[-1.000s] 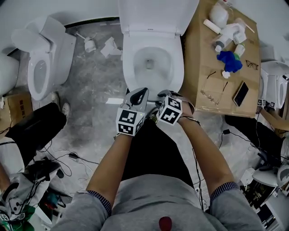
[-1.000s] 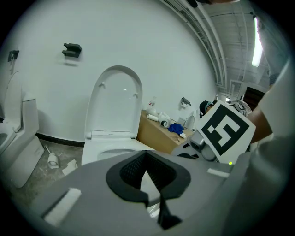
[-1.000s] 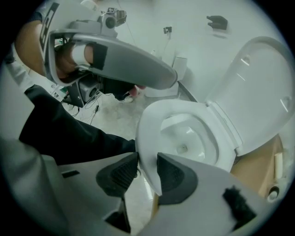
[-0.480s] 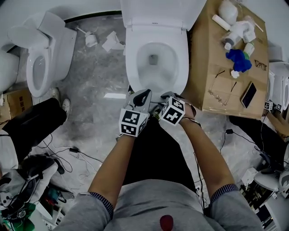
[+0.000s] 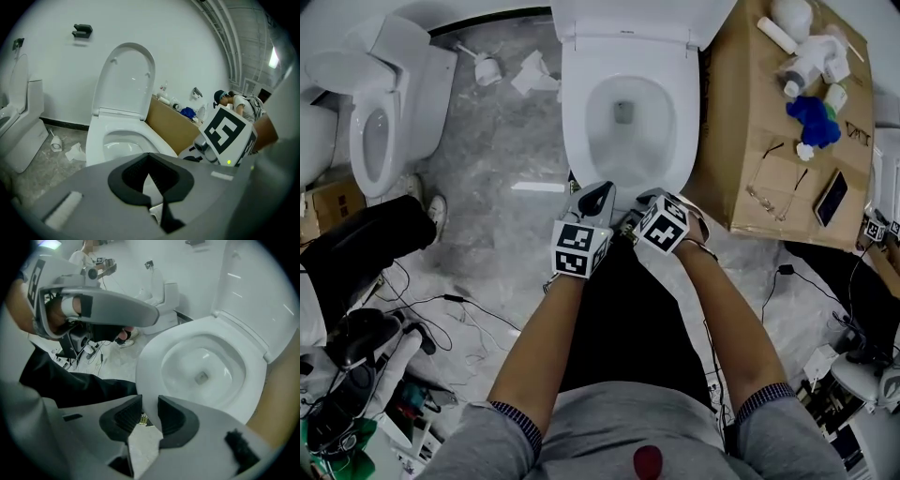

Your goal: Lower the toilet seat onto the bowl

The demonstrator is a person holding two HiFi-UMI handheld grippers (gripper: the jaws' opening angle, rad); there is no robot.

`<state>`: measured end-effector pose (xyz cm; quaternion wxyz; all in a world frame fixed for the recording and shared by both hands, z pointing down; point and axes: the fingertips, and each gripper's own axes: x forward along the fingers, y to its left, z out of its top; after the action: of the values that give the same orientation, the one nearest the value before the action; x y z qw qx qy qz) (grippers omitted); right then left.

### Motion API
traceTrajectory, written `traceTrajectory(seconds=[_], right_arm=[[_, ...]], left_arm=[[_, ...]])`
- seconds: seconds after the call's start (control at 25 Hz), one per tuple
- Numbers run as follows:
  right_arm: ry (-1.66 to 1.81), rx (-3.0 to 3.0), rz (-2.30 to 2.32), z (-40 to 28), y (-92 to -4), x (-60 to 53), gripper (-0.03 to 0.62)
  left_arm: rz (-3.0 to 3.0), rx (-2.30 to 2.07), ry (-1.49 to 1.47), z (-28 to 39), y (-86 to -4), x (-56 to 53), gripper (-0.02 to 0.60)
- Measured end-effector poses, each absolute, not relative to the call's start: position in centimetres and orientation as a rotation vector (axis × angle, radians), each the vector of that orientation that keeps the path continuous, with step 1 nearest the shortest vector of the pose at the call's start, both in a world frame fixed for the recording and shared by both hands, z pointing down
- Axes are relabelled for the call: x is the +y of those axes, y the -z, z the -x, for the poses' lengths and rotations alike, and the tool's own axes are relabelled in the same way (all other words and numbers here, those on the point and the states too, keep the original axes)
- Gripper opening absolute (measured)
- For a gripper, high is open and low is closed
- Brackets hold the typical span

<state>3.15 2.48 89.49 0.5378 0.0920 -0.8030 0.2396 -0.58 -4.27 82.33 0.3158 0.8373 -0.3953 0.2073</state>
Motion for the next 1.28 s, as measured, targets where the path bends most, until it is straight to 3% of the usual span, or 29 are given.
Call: traceTrajectory(seconds=[0.28, 0.44, 1.28], right_arm=[[-0.68, -1.904, -0.273, -3.4, -91.7, 2.5, 0.1], [-0.783, -1.894, -0.372, -3.8, -93.1, 2.1, 0.049], [-0.947, -1.828, -0.643, -4.2, -98.1, 1.2, 0.023]], left_arm=[[-2.181, -1.031, -0.576, 0.4, -84.2, -4.1, 0.006], [-2.154, -1.01, -0.602, 0.5, -85.7, -3.6, 0.006], [-2.088, -0.933, -0.674, 0.8, -89.8, -1.3, 0.006]])
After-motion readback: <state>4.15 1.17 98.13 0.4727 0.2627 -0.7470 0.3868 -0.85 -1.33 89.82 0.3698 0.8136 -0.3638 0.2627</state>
